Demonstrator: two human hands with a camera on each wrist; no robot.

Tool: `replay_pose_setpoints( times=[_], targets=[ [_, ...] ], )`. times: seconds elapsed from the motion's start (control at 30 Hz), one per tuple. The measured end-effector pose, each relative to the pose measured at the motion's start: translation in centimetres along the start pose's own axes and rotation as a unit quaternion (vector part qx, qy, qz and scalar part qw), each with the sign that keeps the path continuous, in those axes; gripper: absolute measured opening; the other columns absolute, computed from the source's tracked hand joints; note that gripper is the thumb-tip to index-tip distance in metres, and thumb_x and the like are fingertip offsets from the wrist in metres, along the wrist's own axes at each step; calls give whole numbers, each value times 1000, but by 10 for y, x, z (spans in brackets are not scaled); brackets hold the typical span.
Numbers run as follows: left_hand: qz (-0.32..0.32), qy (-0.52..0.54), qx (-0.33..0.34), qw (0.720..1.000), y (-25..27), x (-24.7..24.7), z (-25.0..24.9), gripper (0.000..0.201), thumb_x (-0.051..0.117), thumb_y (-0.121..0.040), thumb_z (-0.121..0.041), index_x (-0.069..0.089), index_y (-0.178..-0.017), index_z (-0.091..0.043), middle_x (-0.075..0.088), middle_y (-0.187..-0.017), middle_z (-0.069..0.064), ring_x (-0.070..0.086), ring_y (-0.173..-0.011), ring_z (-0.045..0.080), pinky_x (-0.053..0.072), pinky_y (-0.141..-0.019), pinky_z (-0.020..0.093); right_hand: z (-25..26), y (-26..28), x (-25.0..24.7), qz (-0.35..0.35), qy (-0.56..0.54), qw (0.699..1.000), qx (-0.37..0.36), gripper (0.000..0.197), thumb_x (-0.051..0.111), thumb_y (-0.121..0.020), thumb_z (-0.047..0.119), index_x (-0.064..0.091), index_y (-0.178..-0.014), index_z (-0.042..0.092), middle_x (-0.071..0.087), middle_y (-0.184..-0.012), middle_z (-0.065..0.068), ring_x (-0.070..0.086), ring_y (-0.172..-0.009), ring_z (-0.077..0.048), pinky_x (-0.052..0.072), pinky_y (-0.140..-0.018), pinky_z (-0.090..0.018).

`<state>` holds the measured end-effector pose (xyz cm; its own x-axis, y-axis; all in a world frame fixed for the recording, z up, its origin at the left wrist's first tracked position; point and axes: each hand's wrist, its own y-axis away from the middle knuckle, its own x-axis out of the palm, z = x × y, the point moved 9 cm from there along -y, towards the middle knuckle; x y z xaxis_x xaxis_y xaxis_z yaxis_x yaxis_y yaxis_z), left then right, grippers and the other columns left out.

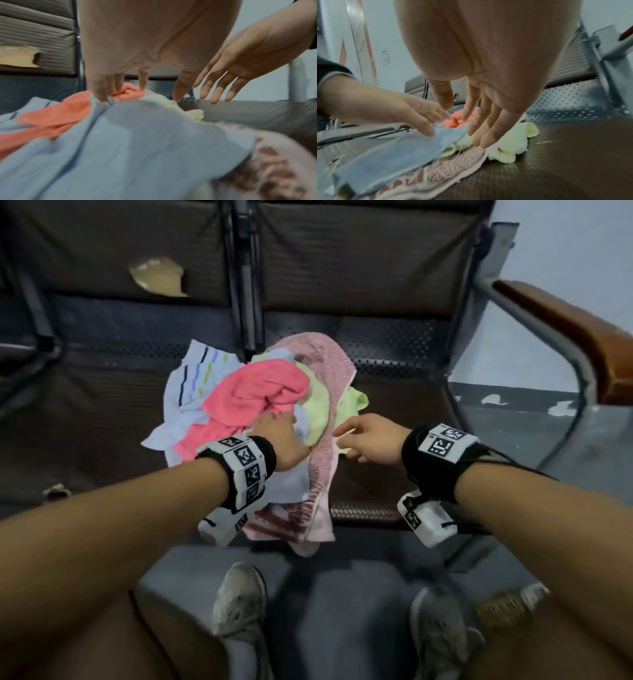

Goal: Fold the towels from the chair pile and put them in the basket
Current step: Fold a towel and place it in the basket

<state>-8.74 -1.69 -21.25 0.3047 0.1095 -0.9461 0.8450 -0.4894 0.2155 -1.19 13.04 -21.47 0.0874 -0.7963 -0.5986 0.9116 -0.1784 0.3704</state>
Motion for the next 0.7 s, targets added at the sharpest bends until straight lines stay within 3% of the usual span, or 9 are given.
replay_pose_setpoints(
  times=[0.07, 0.13, 0.17, 0.23, 0.33, 0.47, 0.57, 0.63, 0.7],
  targets=[
    [-28, -8, -52, 998, -6, -4, 35, 78, 62, -86, -46, 28, -149, -16, 31, -150, 22, 31, -138, 41, 33, -112, 50, 6, -14, 16, 2, 23, 1000, -19, 25, 61, -93, 20, 68, -117, 15, 69, -93, -10, 65, -84, -25, 53, -79, -36],
    [-12, 25, -99, 995, -13, -2, 64, 83, 62, -87, -47, 22, -151, -13, 35, -149, 23, 40, -132, 40, 38, -107, 47, 13, -26, 29, 14, 50, 998, -34, 29, 61, -94, 20, 67, -121, 13, 68, -98, -6, 64, -87, -22, 51, -84, -33],
    [4, 56, -113, 992, -17, 2, 74, 81, 62, -88, -47, 23, -150, -11, 44, -144, 20, 51, -117, 34, 45, -96, 41, 17, -31, 33, 20, 56, 997, -41, 30, 60, -94, 20, 66, -123, 13, 68, -101, -6, 64, -90, -23, 52, -87, -33],
    [18, 111, -116, 987, -23, 11, 80, 70, 61, -91, -44, 33, -144, -8, 56, -132, 14, 53, -86, 20, 43, -71, 31, 26, -41, 41, 27, 44, 997, -49, 30, 60, -95, 20, 64, -124, 12, 69, -106, -9, 66, -93, -26, 53, -90, -38],
    [-11, 125, -94, 988, -35, 16, 75, 42, 53, -96, -37, 54, -122, -5, 63, -115, 18, 51, -83, 24, 38, -70, 31, 35, -54, 45, 5, 41, 997, -60, 33, 60, -95, 24, 63, -126, 14, 70, -110, -9, 68, -97, -26, 53, -87, -35],
    [38, 121, -104, 986, -46, 25, 76, 50, 38, -100, -42, 66, -104, -1, 68, -99, 19, 61, -86, 33, 43, -72, 33, 41, -71, 45, -36, 53, 996, -54, 34, 54, -97, 32, 66, -113, 5, 71, -103, -13, 65, -90, -30, 51, -84, -36],
    [30, 131, -108, 985, -52, 22, 76, 43, 51, -96, -40, 68, -98, -1, 64, -85, 12, 62, -83, 30, 43, -67, 30, 41, -87, 43, -80, 72, 994, -25, 36, 52, -98, 41, 62, -85, 9, 64, -85, -10, 62, -87, -31, 43, -71, -33],
    [21, 172, -94, 980, -54, 23, 71, 33, 61, -92, -38, 71, -87, -8, 65, -77, 6, 63, -75, 25, 48, -66, 30, 42, -96, 43, -101, 60, 993, -9, 40, 55, -96, 45, 67, -96, 6, 69, -96, -13, 64, -95, -33, 50, -78, -35],
    [26, 222, -75, 972, -52, 25, 65, 29, 66, -87, -32, 63, -63, -16, 57, -58, -1, 52, -57, 16, 43, -55, 26, 43, -103, 44, -113, 16, 994, -1, 35, 63, -93, 37, 72, -98, 4, 72, -97, -16, 67, -93, -35, 55, -83, -39]
  ],
)
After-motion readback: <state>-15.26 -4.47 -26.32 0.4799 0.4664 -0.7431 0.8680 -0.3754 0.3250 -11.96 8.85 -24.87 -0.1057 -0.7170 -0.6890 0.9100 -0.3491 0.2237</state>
